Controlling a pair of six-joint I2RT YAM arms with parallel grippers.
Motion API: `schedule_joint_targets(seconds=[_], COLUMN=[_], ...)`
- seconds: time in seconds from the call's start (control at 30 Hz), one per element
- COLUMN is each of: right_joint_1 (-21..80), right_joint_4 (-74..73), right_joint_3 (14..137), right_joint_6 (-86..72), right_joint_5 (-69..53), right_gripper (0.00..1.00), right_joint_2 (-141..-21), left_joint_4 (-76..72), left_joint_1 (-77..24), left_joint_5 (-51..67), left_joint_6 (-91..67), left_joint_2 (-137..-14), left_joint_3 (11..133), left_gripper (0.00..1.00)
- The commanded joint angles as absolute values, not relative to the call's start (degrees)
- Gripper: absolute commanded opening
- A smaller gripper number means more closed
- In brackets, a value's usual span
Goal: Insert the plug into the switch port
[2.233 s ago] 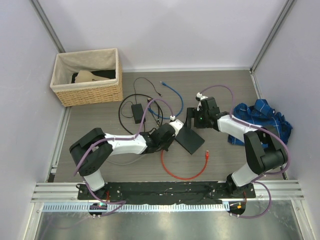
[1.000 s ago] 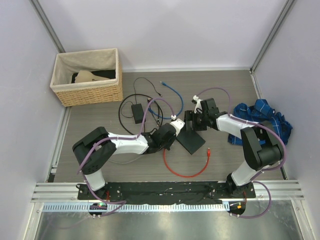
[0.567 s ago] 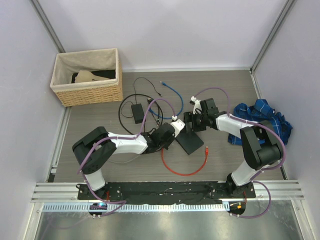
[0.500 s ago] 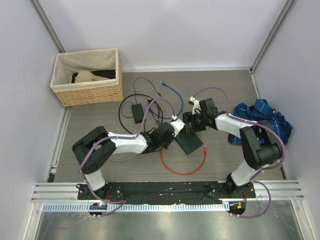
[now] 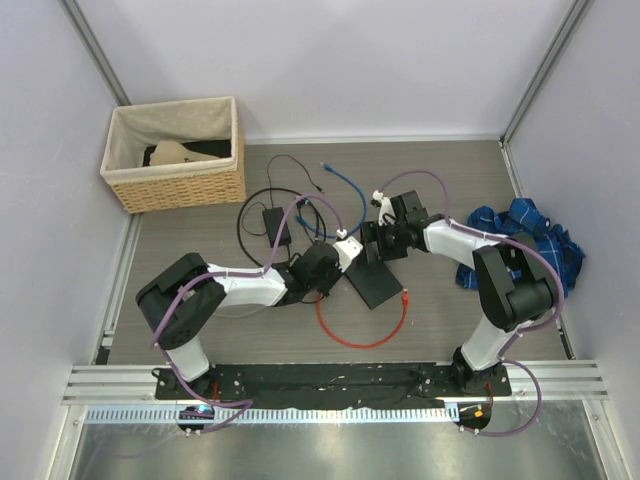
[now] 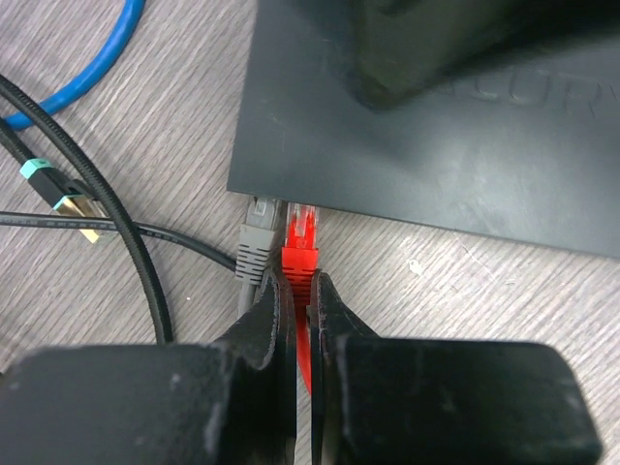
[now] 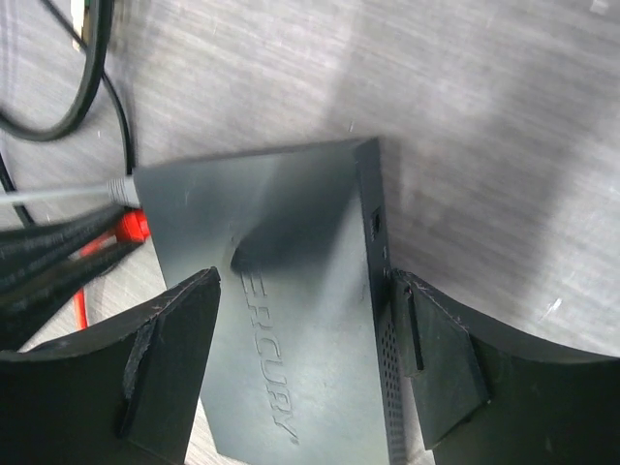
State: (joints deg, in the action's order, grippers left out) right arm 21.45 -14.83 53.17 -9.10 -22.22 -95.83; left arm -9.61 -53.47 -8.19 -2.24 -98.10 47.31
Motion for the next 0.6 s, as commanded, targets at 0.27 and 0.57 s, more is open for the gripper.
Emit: schedule_joint_targets(seconds=[0.27, 0.57], right_joint_1=[21.2, 26.8], right_joint_4=[-17.0, -20.5], right_joint_3=[59.6, 59.1], right_joint_6=[-3.1, 1.0], right_joint_5=[-29.5, -35.4], right_gripper=[0.78, 0.78], right_joint_2=[-104.2, -105.7], left_joint_4=[-14.1, -14.3], left_joint_1=[-53.3, -53.3], left_joint_5=[-6.0, -6.7], left_joint_6=[1.1, 2.2], left_joint_2=[-96.8, -97.8], left_joint_3=[48.4, 51.6], left_gripper=[0.00, 0.00])
